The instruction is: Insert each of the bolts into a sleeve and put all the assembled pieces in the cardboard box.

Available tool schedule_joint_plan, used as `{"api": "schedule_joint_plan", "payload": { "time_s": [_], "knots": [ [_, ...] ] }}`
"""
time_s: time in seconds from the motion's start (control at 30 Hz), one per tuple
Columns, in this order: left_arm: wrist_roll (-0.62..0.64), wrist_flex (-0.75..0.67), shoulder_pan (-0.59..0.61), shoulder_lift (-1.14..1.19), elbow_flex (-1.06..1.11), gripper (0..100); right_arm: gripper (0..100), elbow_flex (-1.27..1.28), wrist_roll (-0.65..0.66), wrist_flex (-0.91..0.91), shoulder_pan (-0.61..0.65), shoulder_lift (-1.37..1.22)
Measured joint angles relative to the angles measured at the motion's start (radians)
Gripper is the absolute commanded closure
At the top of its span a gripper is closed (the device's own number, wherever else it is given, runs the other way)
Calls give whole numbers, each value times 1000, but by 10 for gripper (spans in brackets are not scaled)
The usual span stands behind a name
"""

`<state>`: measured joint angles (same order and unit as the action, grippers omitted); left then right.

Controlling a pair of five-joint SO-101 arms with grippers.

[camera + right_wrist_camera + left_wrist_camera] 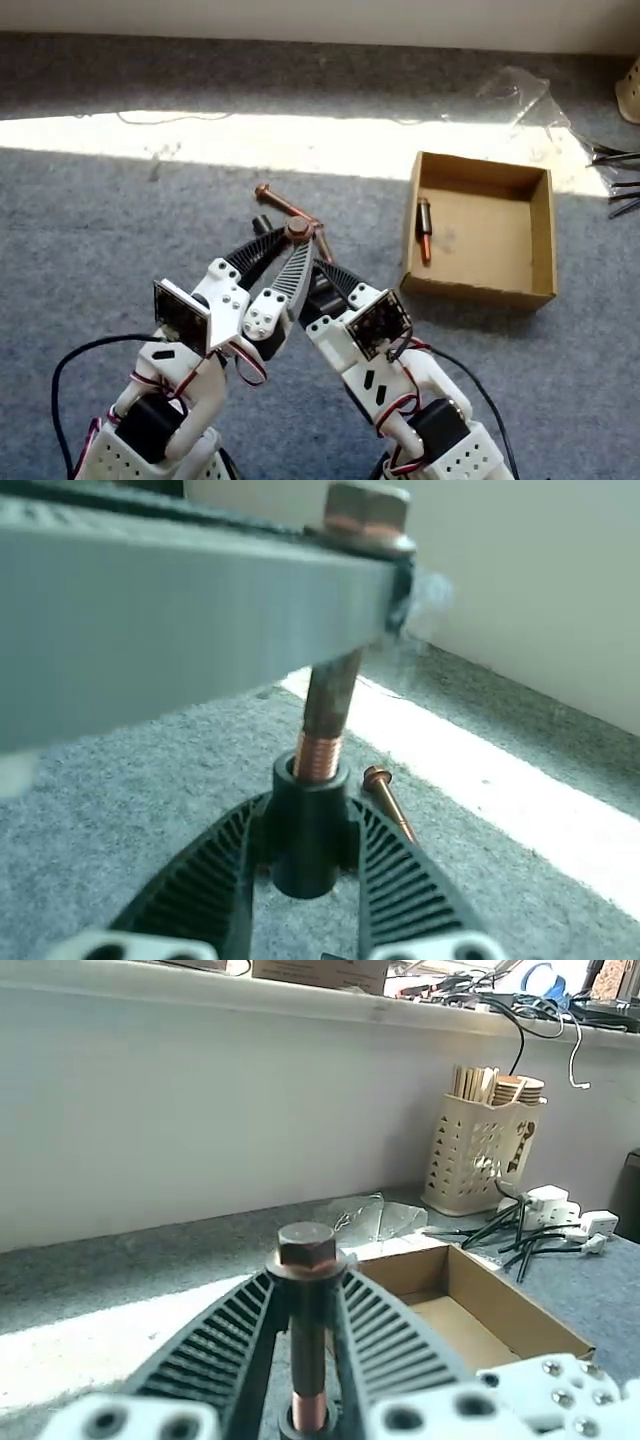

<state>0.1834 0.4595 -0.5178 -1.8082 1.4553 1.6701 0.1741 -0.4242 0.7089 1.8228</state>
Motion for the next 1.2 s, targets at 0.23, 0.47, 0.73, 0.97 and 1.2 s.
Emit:
{"api": "schedule_joint_plan", "payload": {
  "time_s": [0.23,0.47,0.73,0.97,1.2],
  "knots": [
    [0,15,-2,-14,34,993,994,0,0,0,-2,0],
    [0,147,-2,-15,14,993,994,0,0,-2,3,0],
    [0,244,-2,-9,5,989,994,0,0,0,3,-2],
    [0,244,-2,-9,5,841,994,0,0,0,3,-2],
    [-5,245,64,-5,5,774,994,0,2,-2,0,-2]
  ]
}}
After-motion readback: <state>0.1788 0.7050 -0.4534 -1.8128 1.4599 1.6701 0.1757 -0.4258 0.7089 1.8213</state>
